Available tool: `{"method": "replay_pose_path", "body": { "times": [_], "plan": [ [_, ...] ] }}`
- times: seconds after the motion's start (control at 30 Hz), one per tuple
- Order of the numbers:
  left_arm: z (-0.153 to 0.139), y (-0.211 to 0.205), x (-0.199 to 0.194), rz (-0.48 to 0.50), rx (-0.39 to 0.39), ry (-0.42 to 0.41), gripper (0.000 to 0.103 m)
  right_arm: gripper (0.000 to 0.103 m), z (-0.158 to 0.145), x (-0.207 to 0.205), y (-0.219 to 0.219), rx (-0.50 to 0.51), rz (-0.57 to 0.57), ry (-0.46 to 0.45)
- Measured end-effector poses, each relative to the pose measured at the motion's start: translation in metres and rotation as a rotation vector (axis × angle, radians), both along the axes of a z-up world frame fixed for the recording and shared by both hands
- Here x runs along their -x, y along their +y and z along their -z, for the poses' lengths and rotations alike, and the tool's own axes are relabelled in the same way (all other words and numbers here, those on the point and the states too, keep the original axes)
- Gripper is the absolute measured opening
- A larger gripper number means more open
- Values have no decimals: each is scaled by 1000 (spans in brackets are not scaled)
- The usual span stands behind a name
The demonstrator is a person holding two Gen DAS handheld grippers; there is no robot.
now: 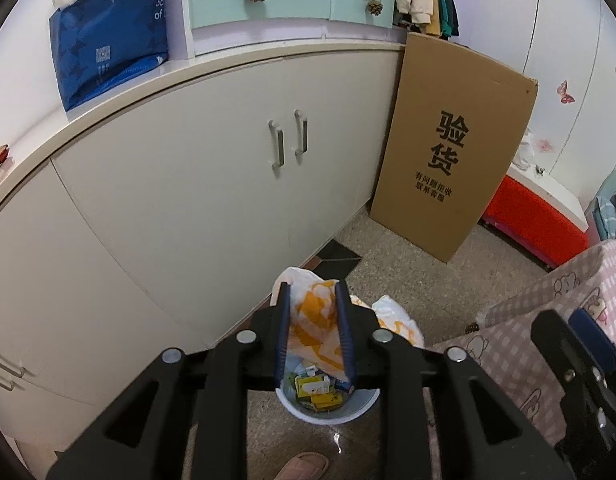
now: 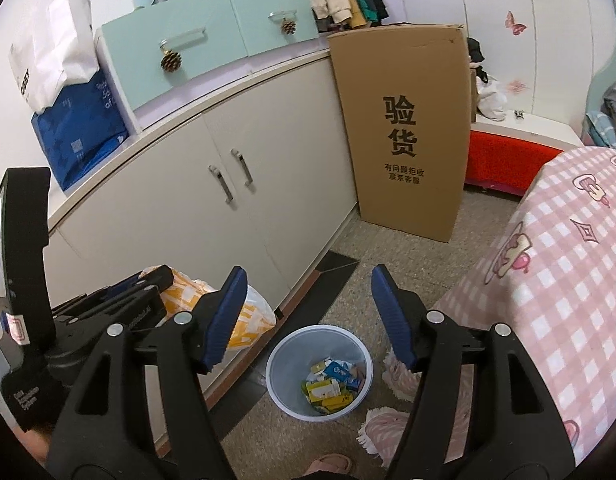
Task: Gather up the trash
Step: 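Carry orange bag and red wrapper to the wastebasket and release both, then swing both open tools back toward the table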
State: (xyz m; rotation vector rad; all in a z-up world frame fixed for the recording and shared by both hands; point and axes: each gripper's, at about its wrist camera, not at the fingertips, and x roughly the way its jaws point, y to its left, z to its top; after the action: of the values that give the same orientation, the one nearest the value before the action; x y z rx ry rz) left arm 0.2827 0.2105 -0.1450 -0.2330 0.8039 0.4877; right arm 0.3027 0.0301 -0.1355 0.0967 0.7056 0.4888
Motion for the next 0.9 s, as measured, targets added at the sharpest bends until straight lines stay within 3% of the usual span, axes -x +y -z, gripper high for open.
{"method": "replay_pose_path", "body": {
  "times": [0.07,0.13,0.17,0.2,0.47,0.9],
  "plan": [
    [0,-1,-2,-1,5,-1,36,64,1,-2,-3,-2,7,7],
    [1,-2,-4,0,10,7,53,64,3,-3,-6,-7,12,15],
    [1,-3,-5,-4,11,9,67,64,5,-3,-8,-8,15,22],
    [1,-3,-4,-8,10,5,70,64,6,-3,-9,-9,17,27],
    [0,-6,2,-7,13,10,72,65,4,2,-14,-11,20,37],
    [-31,-30,30,33,5,-42,73,66,-19,26,-38,-37,53,-2]
  ]
}}
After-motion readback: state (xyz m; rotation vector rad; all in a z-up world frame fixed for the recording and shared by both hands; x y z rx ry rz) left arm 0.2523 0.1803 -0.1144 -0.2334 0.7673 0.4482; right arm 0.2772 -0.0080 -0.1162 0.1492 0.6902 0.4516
